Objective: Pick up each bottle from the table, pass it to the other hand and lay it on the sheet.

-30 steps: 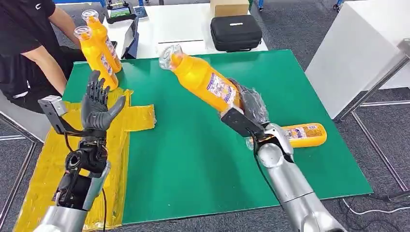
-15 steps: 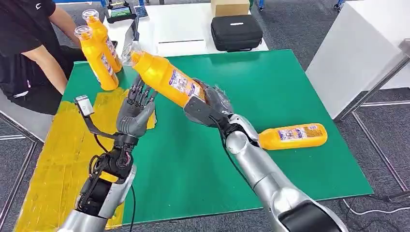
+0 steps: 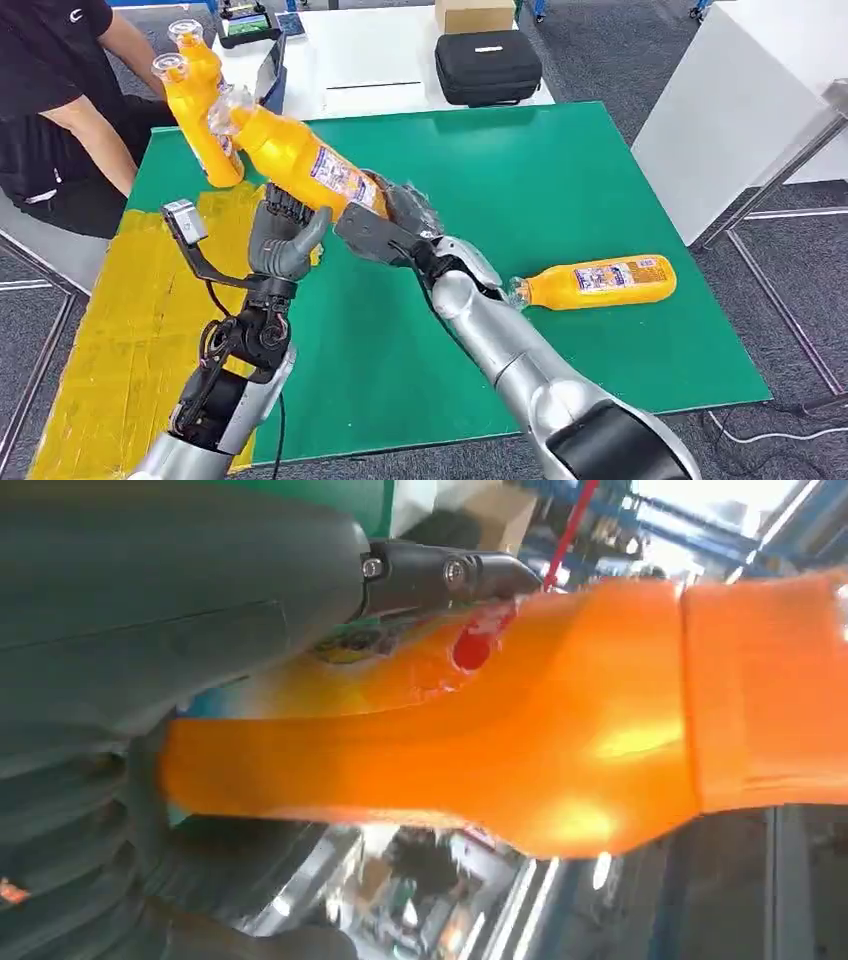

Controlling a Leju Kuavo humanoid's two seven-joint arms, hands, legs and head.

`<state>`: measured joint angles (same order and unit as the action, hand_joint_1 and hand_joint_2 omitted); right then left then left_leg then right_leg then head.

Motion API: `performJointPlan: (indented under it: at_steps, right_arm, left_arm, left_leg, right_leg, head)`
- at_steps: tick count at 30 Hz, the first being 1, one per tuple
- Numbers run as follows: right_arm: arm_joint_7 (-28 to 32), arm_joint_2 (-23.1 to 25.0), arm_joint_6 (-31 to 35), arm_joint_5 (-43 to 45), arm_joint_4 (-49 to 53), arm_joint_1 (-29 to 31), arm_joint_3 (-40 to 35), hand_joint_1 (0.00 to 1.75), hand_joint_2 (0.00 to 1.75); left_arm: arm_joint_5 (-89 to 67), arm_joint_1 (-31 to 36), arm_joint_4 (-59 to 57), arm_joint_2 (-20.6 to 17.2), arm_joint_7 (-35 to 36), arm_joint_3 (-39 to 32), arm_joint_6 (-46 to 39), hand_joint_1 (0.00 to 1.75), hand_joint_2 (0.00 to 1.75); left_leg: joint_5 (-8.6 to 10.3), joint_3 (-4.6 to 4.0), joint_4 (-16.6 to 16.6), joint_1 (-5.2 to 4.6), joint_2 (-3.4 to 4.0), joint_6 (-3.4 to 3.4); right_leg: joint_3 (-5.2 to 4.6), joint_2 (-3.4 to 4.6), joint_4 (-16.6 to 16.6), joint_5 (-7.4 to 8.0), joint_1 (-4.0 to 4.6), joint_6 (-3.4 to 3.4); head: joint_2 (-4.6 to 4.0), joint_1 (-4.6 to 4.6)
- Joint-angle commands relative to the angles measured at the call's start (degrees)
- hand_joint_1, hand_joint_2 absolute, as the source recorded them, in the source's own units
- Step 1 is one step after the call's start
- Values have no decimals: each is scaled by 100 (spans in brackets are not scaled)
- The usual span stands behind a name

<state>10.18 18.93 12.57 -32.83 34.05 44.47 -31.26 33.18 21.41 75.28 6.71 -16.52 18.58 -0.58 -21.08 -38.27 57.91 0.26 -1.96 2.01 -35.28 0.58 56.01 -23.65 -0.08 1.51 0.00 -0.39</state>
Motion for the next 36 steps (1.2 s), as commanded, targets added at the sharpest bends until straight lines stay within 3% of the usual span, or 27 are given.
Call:
performJointPlan:
  at_steps: [1, 4, 7, 12, 13, 14, 27, 28, 29, 36]
  right_arm:
    - [-372, 107, -81, 163, 6, 55, -1556, 175, 175]
    - [-326, 107, -77, 196, -61, 92, -1545, 175, 175]
    - [-267, 107, -144, 194, -127, 133, -1617, 175, 175]
    - [-387, 107, -279, 78, 239, -369, -2945, 175, 175]
    - [-387, 107, -245, 93, 236, -418, -3070, 175, 175]
    - [-364, 107, -269, 75, 226, -449, -3196, 175, 175]
    - [-370, 107, -372, 128, 141, -431, -3408, 175, 175]
    - [-381, 107, -370, 134, 133, -430, -3403, 175, 175]
    - [-387, 107, -366, 142, 121, -433, -3398, 175, 175]
    - [-407, 106, -222, 191, -119, -361, -3157, 175, 175]
  left_arm:
    - [-175, 392, -210, 65, -3, 240, -143, 0, 175]
    - [-180, 384, -207, 67, -3, 237, -144, 0, 175]
    - [-182, 378, -206, 74, -3, 222, -146, 0, 175]
    - [-479, 424, -63, -24, -83, -108, -344, 0, 175]
    - [-504, 425, -47, -23, -72, -187, -347, 0, 175]
    - [-512, 425, -44, -40, -68, -247, -350, 0, 175]
    - [-504, 348, -105, -32, -75, -285, -285, 0, 175]
    - [-489, 340, -89, -29, -92, -298, -281, 154, 175]
    - [-485, 326, -69, -38, -98, -304, -280, 175, 175]
    - [-422, 217, 157, -11, -131, -338, -269, 175, 175]
  left_leg:
    - [-26, 41, 13, 1, 19, -13]
    - [-3, 3, 3, 2, -1, -4]
    - [-15, 21, 10, -2, 11, -8]
    - [-8, 13, -1, 2, 9, -7]
    - [-27, 47, 4, 0, 23, -15]
    - [-12, 19, -1, 6, 18, -10]
    - [-5, 6, 1, 8, -2, -8]
    - [-21, 36, 8, 7, 0, -14]
    - [-5, 5, -1, 6, 0, -8]
    - [-7, 9, 0, 7, -3, -9]
  right_leg:
    - [45, -9, 10, -27, 6, -3]
    - [7, -9, -1, -5, 4, -1]
    - [24, -7, 7, -16, 1, -1]
    - [17, -1, -4, -7, 3, -3]
    - [50, -3, 2, -27, 5, -6]
    - [23, 2, -7, -9, 8, -5]
    - [10, -19, -5, -10, 8, -4]
    - [44, -31, 2, -29, 10, -5]
    - [10, -16, -6, -9, 7, -4]
    - [14, -21, -5, -12, 8, -5]
  head:
    - [0, -2]
    - [0, 0]
    - [0, -2]
    - [0, -2]
    - [0, 0]
    - [0, -7]
    - [0, -2]
    - [0, -2]
    - [0, -4]
    - [0, -2]
